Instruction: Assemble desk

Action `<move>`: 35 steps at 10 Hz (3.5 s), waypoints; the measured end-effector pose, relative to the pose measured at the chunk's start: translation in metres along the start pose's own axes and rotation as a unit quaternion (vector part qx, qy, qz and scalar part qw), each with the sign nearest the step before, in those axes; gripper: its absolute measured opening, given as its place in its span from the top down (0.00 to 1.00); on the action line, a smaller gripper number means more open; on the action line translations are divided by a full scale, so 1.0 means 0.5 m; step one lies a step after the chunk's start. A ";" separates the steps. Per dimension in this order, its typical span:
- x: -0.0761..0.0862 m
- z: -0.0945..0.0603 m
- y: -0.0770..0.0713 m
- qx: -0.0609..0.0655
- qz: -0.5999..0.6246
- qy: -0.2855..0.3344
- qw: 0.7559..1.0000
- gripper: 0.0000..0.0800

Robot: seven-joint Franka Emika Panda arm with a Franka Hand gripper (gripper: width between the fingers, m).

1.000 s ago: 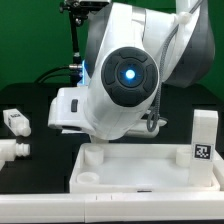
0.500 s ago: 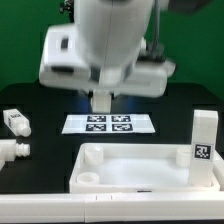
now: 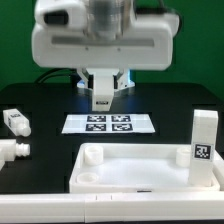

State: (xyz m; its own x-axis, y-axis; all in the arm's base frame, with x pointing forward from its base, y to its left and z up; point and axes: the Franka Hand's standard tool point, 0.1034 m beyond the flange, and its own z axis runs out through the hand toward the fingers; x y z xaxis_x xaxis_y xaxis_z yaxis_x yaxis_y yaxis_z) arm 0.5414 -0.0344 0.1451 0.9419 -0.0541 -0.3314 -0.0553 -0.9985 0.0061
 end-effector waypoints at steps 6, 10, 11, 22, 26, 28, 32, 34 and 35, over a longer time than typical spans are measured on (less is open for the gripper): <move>0.056 -0.043 -0.007 0.009 0.034 0.244 0.969 0.64; 0.112 -0.114 0.033 0.008 0.056 0.402 0.914 0.64; 0.104 -0.101 0.041 -0.006 0.053 0.416 0.908 0.64; 0.140 -0.026 0.026 -0.012 0.069 0.411 0.909 0.64; 0.147 0.004 0.024 -0.015 0.070 0.402 0.913 0.64; 0.149 0.006 0.028 -0.019 0.071 0.406 0.911 0.64; 0.151 0.025 0.027 -0.024 0.071 0.404 0.912 0.64; 0.150 0.034 0.025 -0.026 0.070 0.402 0.912 0.64; 0.149 0.037 0.025 -0.026 0.070 0.401 0.913 0.64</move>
Offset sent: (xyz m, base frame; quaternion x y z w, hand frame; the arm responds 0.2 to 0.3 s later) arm 0.0000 0.0000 0.0000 0.0000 0.1938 0.0000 0.9810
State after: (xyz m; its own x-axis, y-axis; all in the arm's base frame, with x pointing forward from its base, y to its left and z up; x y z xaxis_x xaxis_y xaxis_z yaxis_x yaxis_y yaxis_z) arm 0.6047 -0.0506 0.1031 0.8674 -0.1518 0.4739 -0.1971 -0.9793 0.0470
